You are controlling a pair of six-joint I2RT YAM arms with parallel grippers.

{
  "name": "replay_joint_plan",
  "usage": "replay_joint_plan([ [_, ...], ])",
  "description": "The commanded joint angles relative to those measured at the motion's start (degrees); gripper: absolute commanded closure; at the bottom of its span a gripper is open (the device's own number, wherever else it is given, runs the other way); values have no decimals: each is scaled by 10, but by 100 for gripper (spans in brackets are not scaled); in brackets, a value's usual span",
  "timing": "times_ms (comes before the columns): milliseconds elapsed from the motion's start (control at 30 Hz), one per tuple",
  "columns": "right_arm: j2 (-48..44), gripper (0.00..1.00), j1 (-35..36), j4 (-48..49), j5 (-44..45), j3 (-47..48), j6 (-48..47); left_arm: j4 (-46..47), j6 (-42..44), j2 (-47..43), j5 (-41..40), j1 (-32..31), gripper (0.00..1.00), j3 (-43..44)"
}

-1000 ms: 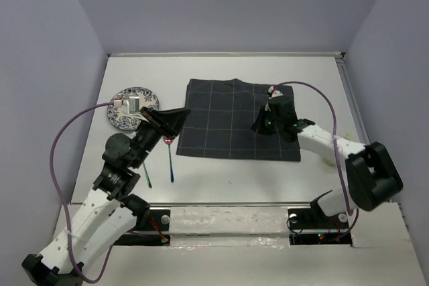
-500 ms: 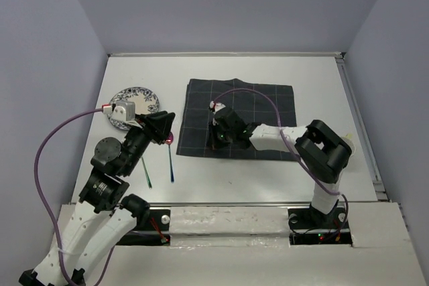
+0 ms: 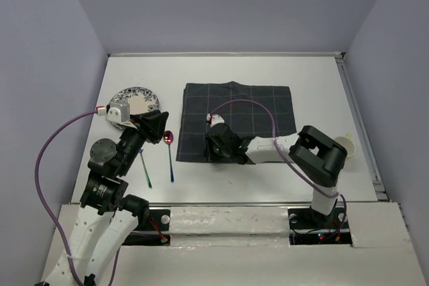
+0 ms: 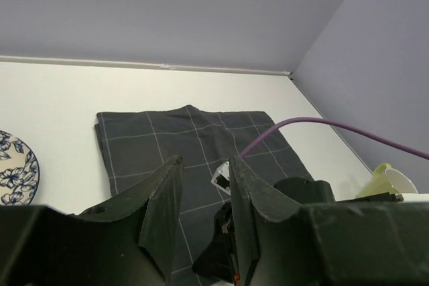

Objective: Set the dinner table for one person

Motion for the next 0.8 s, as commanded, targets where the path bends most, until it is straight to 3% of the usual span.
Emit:
replay_joint_plan([
  [0, -29, 100, 23, 6, 18, -32, 31, 32, 3, -3, 26, 3, 56, -4],
  [333, -60, 99, 36, -15, 61, -7, 19, 35, 0, -2, 25, 5, 56, -6],
  [533, -106, 79, 36, -32, 89, 53, -15, 35, 0, -1, 21, 4, 52, -5],
  [767, -170, 75, 36, -36, 103, 41, -13, 26, -1, 9, -17, 11, 51, -5],
])
